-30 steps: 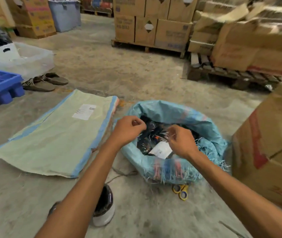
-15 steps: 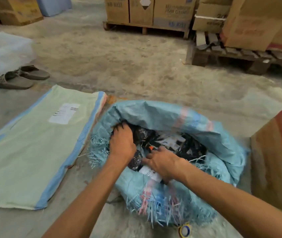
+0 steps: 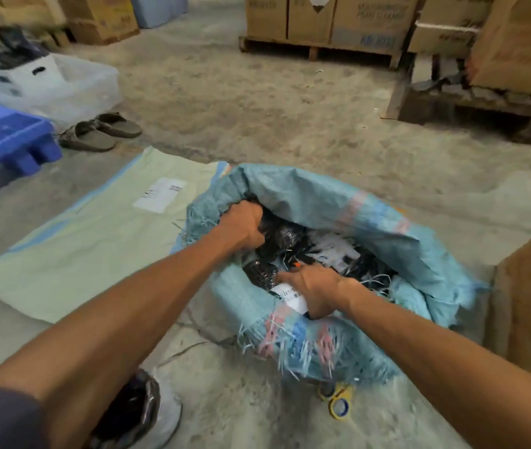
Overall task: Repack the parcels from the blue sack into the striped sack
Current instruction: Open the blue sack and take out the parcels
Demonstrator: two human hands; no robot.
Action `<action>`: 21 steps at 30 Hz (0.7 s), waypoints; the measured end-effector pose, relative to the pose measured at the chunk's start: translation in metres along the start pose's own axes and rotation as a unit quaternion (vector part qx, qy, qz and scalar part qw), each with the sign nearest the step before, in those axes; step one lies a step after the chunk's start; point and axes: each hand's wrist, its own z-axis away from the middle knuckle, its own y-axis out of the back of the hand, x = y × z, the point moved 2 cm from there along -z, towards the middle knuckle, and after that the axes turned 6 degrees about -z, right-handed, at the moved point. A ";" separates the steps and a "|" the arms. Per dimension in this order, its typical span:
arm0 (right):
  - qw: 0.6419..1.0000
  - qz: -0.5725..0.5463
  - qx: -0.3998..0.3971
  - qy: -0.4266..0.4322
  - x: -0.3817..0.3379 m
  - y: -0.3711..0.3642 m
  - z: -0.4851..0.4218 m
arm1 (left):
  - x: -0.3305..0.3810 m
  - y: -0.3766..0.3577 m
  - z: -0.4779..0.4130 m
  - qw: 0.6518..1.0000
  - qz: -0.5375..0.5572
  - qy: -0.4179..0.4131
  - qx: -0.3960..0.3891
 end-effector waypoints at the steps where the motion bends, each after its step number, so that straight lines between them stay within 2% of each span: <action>1: 0.999 -0.051 -0.001 -0.008 0.002 0.013 0.005 | -0.005 0.013 0.000 1.000 -0.012 -0.021 -0.016; 5: 0.989 -0.129 0.037 -0.060 0.016 0.075 0.040 | -0.024 0.062 0.009 0.992 -0.041 -0.091 -0.079; 9: 0.964 -0.194 0.109 -0.147 0.030 0.126 0.098 | -0.026 0.099 0.047 0.983 0.010 -0.179 -0.033; 11: 0.940 -0.249 0.166 -0.162 0.030 0.134 0.121 | -0.027 0.116 0.065 0.977 0.106 -0.186 -0.010; 14: 0.864 -0.402 0.271 -0.139 0.019 0.134 0.144 | -0.038 0.145 0.096 0.943 0.292 -0.157 0.021; 18: 0.741 -0.552 0.373 -0.082 -0.027 0.137 0.164 | -0.055 0.189 0.139 0.889 0.441 -0.093 0.084; 19: 0.720 -0.567 0.395 -0.065 -0.042 0.138 0.166 | -0.062 0.194 0.151 0.871 0.475 -0.077 0.100; 21: 0.708 -0.569 0.416 -0.033 -0.079 0.134 0.164 | -0.087 0.190 0.184 0.834 0.536 -0.032 0.125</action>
